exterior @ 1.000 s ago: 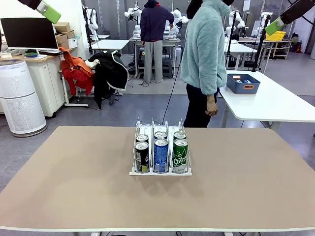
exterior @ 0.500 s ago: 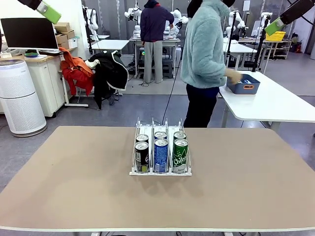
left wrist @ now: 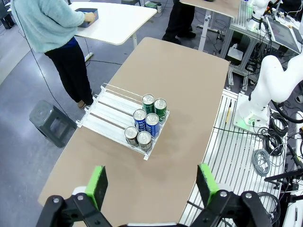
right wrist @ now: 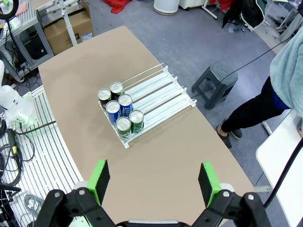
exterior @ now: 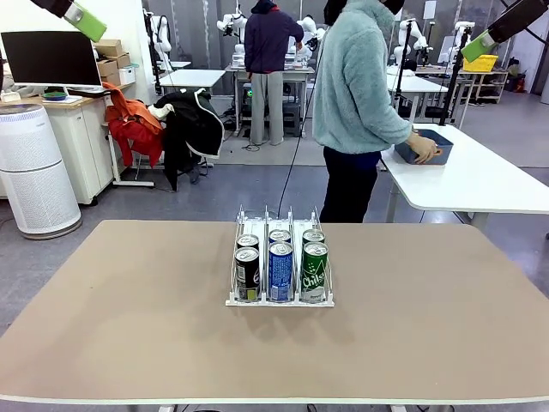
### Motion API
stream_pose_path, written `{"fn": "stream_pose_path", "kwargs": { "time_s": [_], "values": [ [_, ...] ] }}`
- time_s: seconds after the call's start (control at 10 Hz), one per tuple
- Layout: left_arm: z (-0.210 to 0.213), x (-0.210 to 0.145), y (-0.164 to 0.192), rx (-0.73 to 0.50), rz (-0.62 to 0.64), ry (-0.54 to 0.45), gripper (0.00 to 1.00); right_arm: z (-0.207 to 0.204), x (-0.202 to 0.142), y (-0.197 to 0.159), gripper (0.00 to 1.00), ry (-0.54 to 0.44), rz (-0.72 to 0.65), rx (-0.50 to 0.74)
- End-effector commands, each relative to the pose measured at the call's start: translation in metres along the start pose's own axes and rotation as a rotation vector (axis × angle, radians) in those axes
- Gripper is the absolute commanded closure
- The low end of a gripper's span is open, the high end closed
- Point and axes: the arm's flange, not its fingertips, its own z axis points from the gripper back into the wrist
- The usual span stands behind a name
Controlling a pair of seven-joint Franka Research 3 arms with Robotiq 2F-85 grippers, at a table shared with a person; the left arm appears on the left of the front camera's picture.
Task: Fill the beverage cans into the dispenser.
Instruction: Pick up the Pepsi coke handed by the human.
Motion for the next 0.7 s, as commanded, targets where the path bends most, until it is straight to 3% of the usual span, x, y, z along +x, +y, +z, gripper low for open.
{"fn": "stream_pose_path", "kwargs": {
  "time_s": [0.0,0.6],
  "values": [
    [0.0006,0.0,0.0004,0.002,0.003,-0.003,0.0,-0.0009,0.0,-0.0005,0.0,-0.005,-0.001,-0.007],
    [0.0006,0.0,0.0004,0.002,0.003,-0.003,0.0,-0.0009,0.0,-0.0005,0.0,-0.005,-0.001,-0.007]
  ]
}}
